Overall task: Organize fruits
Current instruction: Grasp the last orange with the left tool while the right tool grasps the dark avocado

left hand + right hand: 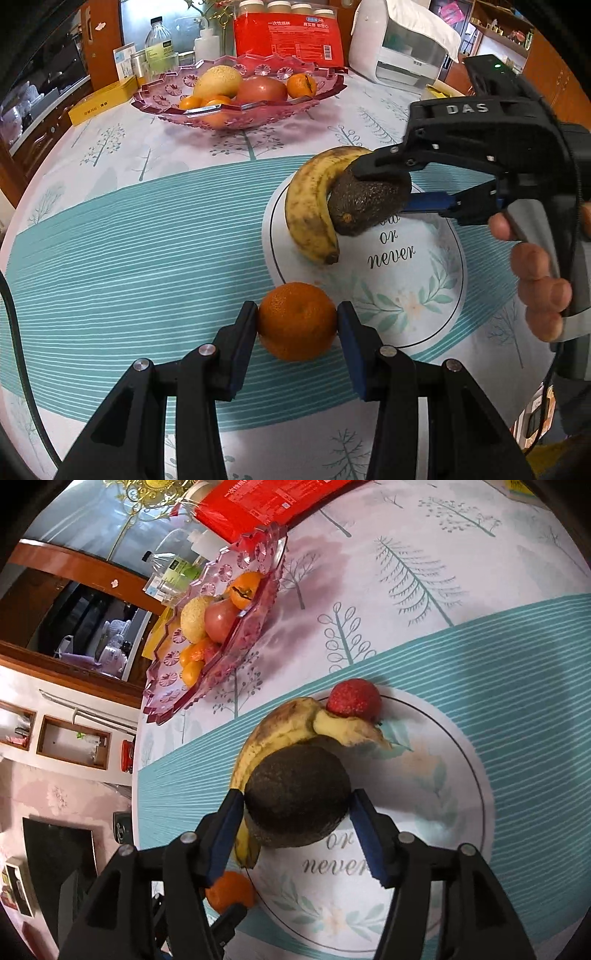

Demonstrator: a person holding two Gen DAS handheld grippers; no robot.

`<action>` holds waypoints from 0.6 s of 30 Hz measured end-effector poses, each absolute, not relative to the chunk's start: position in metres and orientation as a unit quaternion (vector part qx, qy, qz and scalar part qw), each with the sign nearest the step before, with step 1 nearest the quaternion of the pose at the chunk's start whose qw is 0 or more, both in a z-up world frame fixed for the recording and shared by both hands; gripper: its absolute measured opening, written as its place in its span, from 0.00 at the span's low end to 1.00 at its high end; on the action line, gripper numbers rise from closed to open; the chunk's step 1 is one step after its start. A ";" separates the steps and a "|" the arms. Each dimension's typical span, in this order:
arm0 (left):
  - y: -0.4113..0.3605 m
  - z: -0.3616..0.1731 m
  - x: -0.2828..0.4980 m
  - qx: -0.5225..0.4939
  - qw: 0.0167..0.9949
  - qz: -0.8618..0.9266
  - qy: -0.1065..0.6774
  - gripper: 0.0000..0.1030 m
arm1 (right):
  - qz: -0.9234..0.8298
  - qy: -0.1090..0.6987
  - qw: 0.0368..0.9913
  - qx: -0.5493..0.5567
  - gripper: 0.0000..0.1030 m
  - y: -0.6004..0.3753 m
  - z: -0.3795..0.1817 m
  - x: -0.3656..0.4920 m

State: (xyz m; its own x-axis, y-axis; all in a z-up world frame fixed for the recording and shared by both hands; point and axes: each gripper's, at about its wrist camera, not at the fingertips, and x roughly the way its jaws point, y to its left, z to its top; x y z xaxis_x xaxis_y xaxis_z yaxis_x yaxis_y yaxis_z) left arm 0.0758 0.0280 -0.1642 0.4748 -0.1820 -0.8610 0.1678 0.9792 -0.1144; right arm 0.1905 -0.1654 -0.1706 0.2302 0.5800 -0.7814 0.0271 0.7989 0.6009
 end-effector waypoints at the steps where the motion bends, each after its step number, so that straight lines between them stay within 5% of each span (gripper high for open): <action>1: 0.028 -0.164 0.077 -0.008 0.859 -0.103 0.502 0.42 | 0.186 0.592 0.740 0.259 0.61 -0.164 -0.172 0.191; 18: 0.024 -0.170 0.089 -0.013 0.850 -0.121 0.513 0.45 | 0.173 0.584 0.751 0.255 0.61 -0.156 -0.176 0.197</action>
State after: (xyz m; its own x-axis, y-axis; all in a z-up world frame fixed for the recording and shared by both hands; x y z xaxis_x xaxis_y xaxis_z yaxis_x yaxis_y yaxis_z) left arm 0.0893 0.0235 -0.1699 0.4446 -0.2194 -0.8684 0.1929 0.9702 -0.1464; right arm 0.1969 -0.1559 -0.1758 0.2576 0.5580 -0.7889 0.0381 0.8099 0.5853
